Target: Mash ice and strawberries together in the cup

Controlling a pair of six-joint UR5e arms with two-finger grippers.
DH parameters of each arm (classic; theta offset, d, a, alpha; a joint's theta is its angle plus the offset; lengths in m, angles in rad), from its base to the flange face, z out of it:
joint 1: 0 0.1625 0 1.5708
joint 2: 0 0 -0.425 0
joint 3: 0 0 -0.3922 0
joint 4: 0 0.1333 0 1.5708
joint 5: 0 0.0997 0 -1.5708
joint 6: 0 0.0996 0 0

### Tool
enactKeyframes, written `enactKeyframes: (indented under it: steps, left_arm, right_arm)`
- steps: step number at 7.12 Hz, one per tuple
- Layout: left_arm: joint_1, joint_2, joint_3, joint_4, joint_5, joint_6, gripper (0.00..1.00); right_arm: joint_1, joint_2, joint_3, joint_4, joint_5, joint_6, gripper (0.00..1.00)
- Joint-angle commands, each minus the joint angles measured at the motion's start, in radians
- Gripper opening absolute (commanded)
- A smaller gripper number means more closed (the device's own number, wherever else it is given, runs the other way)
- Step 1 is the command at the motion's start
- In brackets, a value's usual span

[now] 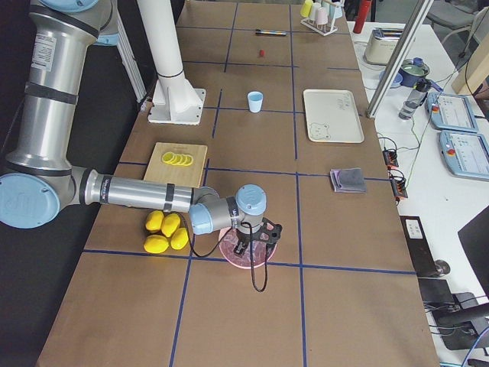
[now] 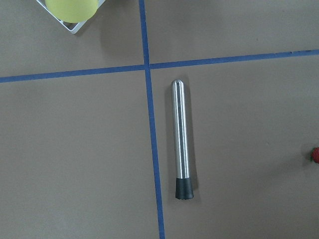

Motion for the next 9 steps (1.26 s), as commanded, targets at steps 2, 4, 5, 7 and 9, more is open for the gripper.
enactKeyframes:
  steps: [2,4,5,7,9]
  left_arm:
    - [0.000,0.000,-0.008,0.005,0.000,0.000,1.00]
    - [0.000,0.000,-0.010,0.005,0.000,0.000,1.00]
    - [0.000,0.012,-0.021,0.005,0.000,0.000,1.00]
    - [0.000,0.031,-0.045,0.006,0.000,0.000,1.00]
    - [0.000,0.032,-0.044,0.006,0.000,0.000,1.00]
  right_arm:
    - [0.000,0.002,0.002,0.000,0.005,0.013,0.03]
    - [0.002,0.000,0.084,0.000,0.005,0.015,0.00]
    - [0.000,0.006,0.179,-0.012,0.006,0.065,0.00]
    - [-0.133,0.120,0.289,-0.004,0.011,0.483,0.01]
    - [-0.295,0.339,0.309,-0.004,-0.003,0.864,0.01]
